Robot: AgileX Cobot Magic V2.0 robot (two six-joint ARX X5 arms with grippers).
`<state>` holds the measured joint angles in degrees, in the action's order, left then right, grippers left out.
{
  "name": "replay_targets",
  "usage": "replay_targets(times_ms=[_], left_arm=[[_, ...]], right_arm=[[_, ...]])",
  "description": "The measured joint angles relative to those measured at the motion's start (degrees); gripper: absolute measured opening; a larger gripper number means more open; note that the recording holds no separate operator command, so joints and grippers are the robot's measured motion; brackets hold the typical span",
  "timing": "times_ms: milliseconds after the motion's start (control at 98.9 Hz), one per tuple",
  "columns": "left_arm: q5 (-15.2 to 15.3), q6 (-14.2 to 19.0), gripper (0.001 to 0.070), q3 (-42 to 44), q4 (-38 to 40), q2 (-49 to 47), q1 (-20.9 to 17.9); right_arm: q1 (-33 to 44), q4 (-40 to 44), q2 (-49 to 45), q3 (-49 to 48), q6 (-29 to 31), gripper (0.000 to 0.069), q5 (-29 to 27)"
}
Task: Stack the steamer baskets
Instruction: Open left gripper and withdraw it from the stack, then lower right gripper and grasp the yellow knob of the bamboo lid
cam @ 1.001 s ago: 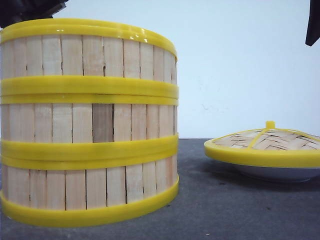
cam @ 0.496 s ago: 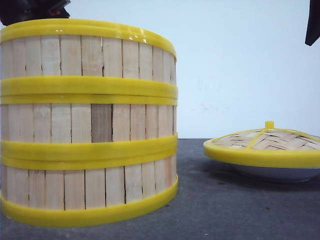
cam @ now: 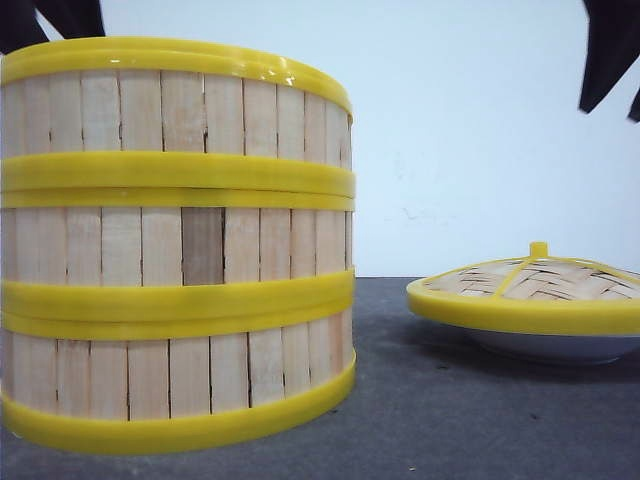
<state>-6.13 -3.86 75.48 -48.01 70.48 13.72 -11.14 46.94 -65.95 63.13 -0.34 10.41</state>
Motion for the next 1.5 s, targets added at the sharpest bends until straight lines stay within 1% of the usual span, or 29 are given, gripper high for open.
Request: replay_targets(times_ms=[81,162,334,465,668,809,1012,1062,1153,1214,1315,1497], left_arm=[[2.9,-0.2,0.0300,0.0,-0.2,-2.1,-1.4],[4.8,-0.6,0.0300,0.0,-0.6,-3.9,-3.6],[4.9,-0.7,0.0300,0.0,-2.5,-5.8,-8.6],[4.9,-0.7,0.0300,0.0,-3.4,-5.9,-10.6],[4.9,-0.7,0.0300,0.0,-3.6,-5.9,-11.0],[4.9,-0.7,0.0300,0.0,-3.6,-5.9,-11.0],[4.9,-0.7,0.0300,0.0,-3.6,-5.9,-11.0],[4.9,-0.7,0.0300,0.0,-3.6,-5.9,-11.0],[4.9,-0.7,0.0300,0.0,-3.6,-5.9,-11.0],[4.9,-0.7,0.0300,0.0,-3.6,-5.9,-11.0],[4.9,-0.7,0.0300,0.0,-3.6,-5.9,-11.0],[4.9,-0.7,0.0300,0.0,-3.6,-5.9,-11.0]], right_arm=[[0.0,-1.3,-1.7,0.0,0.2,0.0333,1.8],[-0.3,-2.2,-3.7,0.0,0.2,0.0333,2.0],[-1.4,-3.9,-8.1,0.0,0.2,0.0333,2.0],[-2.6,-5.2,-11.6,0.0,0.2,0.0333,1.7],[-3.8,-8.0,-16.7,0.0,0.2,0.0333,1.3],[-4.2,-9.4,-19.6,0.0,0.3,0.0333,-2.1],[-4.2,-10.3,-20.7,0.0,0.5,0.0332,-3.1],[-4.2,-10.5,-20.7,0.0,0.6,0.0309,-3.1],[-4.2,-10.4,-20.7,0.0,0.6,0.0221,-3.1],[-4.2,-10.4,-20.7,0.0,0.6,0.0190,-3.0],[-4.2,-10.6,-20.7,0.0,0.6,0.0173,-3.0],[-4.2,-10.8,-20.7,0.0,0.6,0.0169,-3.1]])
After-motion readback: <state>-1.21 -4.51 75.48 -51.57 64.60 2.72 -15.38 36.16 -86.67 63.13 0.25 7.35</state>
